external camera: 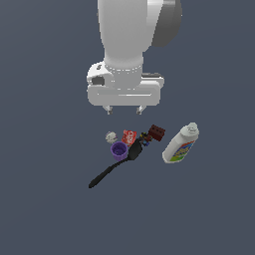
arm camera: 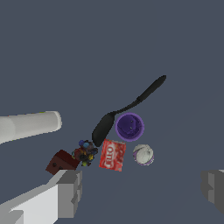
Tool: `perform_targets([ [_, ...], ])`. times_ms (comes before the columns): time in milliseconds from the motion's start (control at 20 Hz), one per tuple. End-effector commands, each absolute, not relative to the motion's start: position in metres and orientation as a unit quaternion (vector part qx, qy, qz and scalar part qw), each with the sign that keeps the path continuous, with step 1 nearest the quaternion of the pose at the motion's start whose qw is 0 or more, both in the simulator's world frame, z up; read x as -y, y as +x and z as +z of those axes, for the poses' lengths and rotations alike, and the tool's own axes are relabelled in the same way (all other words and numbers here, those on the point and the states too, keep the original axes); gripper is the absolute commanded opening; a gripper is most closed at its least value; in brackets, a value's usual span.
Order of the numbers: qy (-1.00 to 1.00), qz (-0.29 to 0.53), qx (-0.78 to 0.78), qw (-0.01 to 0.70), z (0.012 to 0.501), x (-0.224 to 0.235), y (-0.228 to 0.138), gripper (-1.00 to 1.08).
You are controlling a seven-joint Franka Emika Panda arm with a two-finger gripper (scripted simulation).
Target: Pick up a designated object from a clutter of objects.
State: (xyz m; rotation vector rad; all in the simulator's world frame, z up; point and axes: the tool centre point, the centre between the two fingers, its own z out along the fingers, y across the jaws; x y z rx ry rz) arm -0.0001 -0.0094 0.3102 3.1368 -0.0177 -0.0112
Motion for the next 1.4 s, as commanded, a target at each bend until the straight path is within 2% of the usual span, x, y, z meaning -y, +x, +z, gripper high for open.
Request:
perform_targets([
  [0, 1.000, -0.004, 0.006, 0.002, 0.310, 0.009, 0.000, 0.28],
  [750, 1.000, -0.003, -0.007, -0.001, 0.306, 0.012, -0.001, 0.28],
  [1350, 0.995, 0.000, -0.097, 0.008, 0.260, 0.028, 0.001, 0.28],
])
